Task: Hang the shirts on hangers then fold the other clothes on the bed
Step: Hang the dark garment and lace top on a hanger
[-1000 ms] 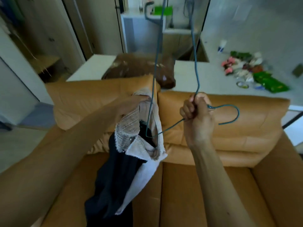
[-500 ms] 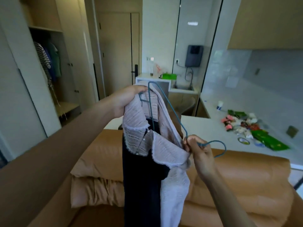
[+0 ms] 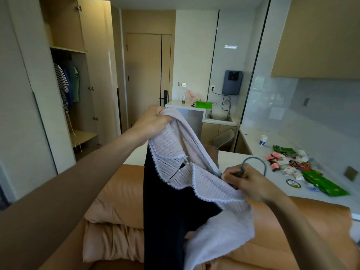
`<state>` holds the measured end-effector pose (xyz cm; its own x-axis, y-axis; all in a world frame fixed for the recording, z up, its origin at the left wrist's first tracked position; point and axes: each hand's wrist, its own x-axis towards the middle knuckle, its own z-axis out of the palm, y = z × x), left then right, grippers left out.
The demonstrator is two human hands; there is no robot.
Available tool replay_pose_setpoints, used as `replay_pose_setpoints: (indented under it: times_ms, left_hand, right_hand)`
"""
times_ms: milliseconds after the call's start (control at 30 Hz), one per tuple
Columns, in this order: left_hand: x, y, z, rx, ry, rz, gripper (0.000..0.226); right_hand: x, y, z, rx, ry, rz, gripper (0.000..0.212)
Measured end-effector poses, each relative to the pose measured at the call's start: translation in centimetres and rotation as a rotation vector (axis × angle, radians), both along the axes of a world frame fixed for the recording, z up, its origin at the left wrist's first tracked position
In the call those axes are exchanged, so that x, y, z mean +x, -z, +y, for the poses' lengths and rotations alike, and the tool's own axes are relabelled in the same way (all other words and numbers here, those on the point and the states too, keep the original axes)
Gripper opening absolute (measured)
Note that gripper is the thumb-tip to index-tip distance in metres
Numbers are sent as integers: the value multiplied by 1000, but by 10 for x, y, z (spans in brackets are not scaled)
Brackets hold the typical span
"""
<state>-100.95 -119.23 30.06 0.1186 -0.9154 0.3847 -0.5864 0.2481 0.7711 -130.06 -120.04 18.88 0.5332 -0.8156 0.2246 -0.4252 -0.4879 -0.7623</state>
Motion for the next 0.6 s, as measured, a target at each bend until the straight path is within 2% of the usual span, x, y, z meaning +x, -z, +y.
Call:
replay_pose_setpoints:
  times_ms: [100, 233, 367, 400, 500, 600]
  left_hand:
    - [-9, 0, -1, -51, 22, -62, 38]
    - [-21, 1, 0, -118, 26, -93, 48]
    - [-10, -5, 4, -216, -33, -226, 34]
    - [-6, -6, 4, -218, -34, -280, 29]
    - [7, -3, 11, -127, 31, -461, 24]
    - [18, 12, 15, -63, 174, -531, 24]
  right_hand:
    - [20, -13, -4, -56, -19, 151, 40]
    - [48, -26, -10, -66, -35, 202, 30]
    - [72, -32, 1, -80, -56, 333, 29]
    - [74, -35, 1, -101, -39, 289, 29]
    - [65, -56, 1, -117, 43, -2, 31]
    - [57, -76, 2, -199, 42, -56, 34]
